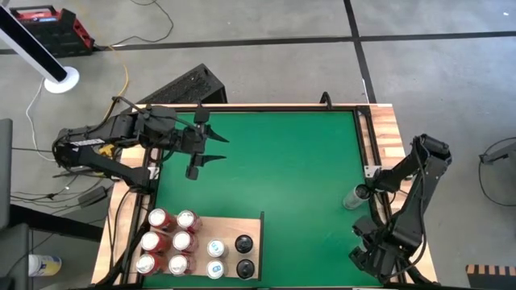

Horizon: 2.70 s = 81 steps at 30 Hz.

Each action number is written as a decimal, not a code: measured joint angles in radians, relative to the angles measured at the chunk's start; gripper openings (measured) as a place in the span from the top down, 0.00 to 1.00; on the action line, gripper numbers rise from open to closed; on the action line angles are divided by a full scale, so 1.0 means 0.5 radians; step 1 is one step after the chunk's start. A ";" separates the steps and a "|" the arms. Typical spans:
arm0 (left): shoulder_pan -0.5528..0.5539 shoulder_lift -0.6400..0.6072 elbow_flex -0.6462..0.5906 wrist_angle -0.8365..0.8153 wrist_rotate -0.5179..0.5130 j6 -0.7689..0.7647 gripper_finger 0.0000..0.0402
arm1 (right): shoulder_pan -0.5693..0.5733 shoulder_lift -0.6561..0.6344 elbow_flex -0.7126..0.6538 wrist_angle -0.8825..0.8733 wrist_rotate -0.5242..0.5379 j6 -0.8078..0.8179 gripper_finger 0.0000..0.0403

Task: Place canned beverage on shelf
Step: Put the blue soda can on the shelf aligned with the other blue soda can

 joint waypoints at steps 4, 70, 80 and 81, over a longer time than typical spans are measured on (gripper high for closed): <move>0.000 0.000 0.000 -0.001 -0.004 0.005 0.54 | 0.001 -0.009 -0.047 0.067 -0.001 -0.006 0.03; 0.001 0.000 0.002 -0.384 -0.115 -0.324 0.54 | -2.264 0.533 0.765 0.461 0.062 -3.225 0.36; 0.001 0.000 0.002 -0.387 -0.115 -0.460 0.54 | -2.197 1.136 1.496 -0.084 0.119 -3.466 0.36; 0.001 0.000 0.002 -0.396 -0.115 -0.476 0.54 | -2.191 1.172 1.534 -0.097 0.118 -3.479 0.36</move>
